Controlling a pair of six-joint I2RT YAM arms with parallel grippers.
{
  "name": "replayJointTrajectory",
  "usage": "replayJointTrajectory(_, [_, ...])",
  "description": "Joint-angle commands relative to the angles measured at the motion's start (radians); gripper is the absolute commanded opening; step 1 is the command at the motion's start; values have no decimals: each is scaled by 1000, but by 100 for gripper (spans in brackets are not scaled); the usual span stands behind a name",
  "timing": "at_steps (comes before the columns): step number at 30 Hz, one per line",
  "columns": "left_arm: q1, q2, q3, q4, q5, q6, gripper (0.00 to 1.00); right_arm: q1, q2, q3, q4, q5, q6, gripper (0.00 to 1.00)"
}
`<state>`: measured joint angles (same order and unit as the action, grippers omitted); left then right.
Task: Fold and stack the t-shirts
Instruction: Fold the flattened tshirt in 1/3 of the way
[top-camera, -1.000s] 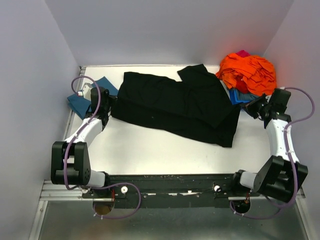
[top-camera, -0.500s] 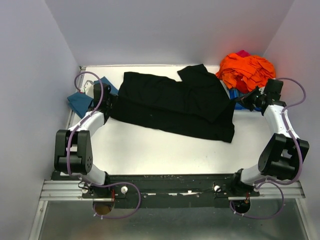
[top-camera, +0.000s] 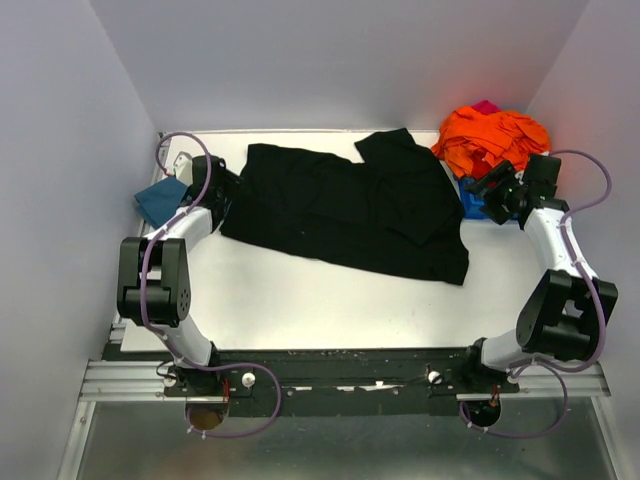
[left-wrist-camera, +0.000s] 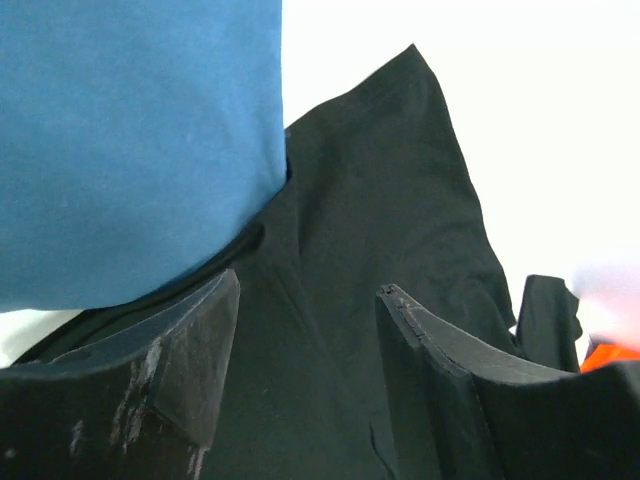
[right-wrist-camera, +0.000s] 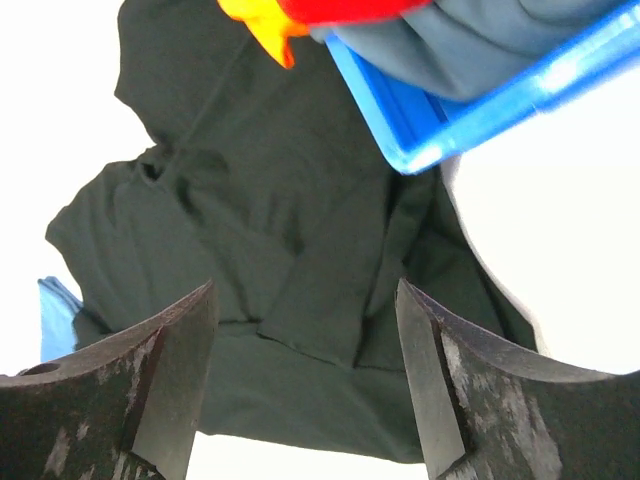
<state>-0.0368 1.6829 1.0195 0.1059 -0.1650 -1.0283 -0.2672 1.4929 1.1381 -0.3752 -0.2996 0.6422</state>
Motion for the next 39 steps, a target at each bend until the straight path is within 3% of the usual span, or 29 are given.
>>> replayJointTrajectory(1, [3, -37, 27, -23, -19, 39, 70, 13, -166, -151, 15, 146, 46, 78])
replayJointTrajectory(7, [-18, -152, -22, -64, -5, 7, 68, 17, -403, -377, -7, 206, 109, 60])
replayJointTrajectory(10, [-76, -227, -119, -78, -40, -65, 63, 17, -486, -464, -34, 208, 128, 47])
replayJointTrajectory(16, [-114, -337, -329, -61, -93, -151, 62, 17, -551, -573, -57, 178, 123, 34])
replayJointTrajectory(20, [-110, -368, -357, -138, -163, -136, 61, 16, -508, -623, -47, 172, 123, 1])
replayJointTrajectory(27, [-55, -339, -352, -138, -125, -124, 59, 17, -375, -606, -25, 194, 148, 1])
replayJointTrajectory(39, [-22, -86, -204, -182, -90, -122, 56, 16, -154, -454, -102, 408, 211, 1])
